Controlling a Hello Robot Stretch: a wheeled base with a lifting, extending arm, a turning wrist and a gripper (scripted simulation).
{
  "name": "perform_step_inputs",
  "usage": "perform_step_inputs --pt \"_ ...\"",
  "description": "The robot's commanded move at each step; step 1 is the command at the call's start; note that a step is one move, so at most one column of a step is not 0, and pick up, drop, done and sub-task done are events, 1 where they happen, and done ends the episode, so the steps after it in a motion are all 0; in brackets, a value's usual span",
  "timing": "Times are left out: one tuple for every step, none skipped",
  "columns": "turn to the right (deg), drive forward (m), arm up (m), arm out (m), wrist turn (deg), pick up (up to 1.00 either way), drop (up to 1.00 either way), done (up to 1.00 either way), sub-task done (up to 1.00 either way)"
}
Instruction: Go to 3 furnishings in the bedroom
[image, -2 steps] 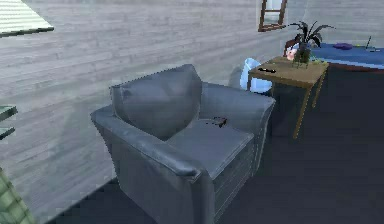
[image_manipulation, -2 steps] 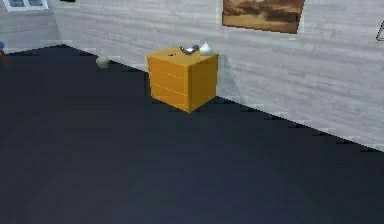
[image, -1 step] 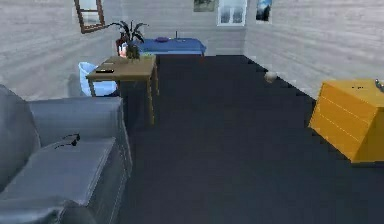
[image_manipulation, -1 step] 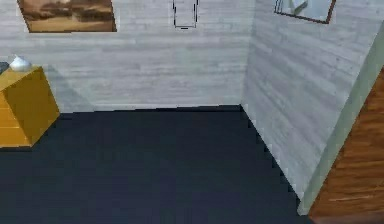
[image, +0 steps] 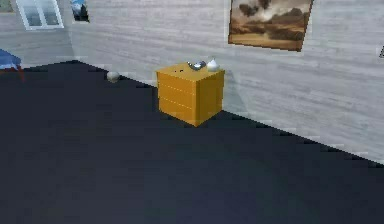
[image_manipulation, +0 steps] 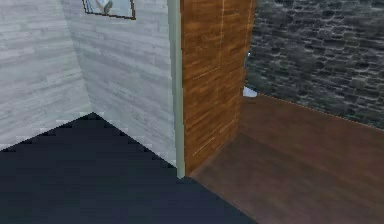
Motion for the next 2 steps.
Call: perform_step_inputs --pt "9.0 0.00 0.00 0.00 0.0 0.00 0.00 0.00 0.00" --pt "0.0 1.00 0.00 0.00 0.0 0.00 0.00 0.00 0.00"
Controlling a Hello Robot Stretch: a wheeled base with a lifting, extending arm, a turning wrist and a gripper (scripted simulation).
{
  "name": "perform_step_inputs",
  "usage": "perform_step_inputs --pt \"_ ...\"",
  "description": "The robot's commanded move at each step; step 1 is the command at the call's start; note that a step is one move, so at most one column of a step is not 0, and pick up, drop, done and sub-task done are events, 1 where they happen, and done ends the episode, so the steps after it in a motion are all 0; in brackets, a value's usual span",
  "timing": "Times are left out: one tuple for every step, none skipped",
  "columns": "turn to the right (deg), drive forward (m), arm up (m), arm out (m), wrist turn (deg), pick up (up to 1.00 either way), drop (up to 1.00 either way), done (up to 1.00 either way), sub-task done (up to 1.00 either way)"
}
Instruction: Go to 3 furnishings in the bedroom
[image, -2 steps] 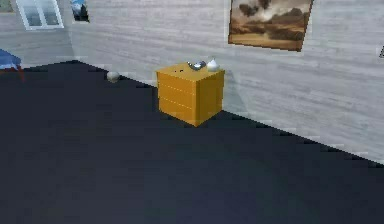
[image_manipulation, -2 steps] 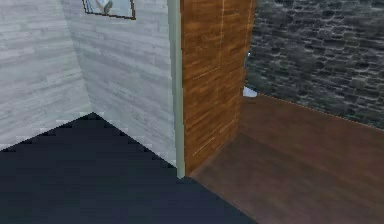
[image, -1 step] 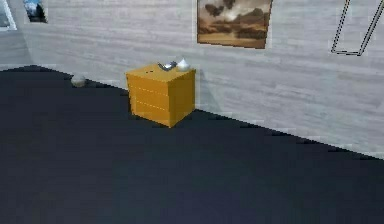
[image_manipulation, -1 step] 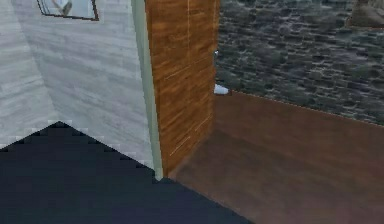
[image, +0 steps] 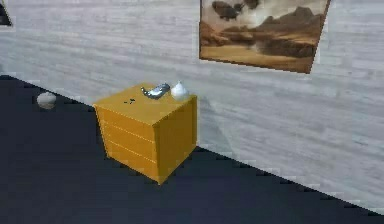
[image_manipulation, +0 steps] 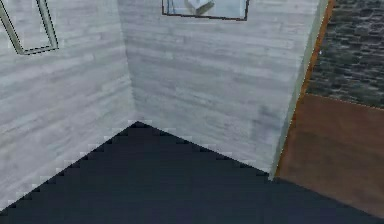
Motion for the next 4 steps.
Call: perform_step_inputs --pt "6.0 0.00 0.00 0.00 0.0 0.00 0.00 0.00 0.00" --pt "0.0 0.50 0.00 0.00 0.0 0.00 0.00 0.00 0.00" --pt "-27.0 0.00 0.00 0.00 0.0 0.00 0.00 0.00 0.00" --pt "0.0 0.00 0.00 0.00 0.0 0.00 0.00 1.00 0.00"
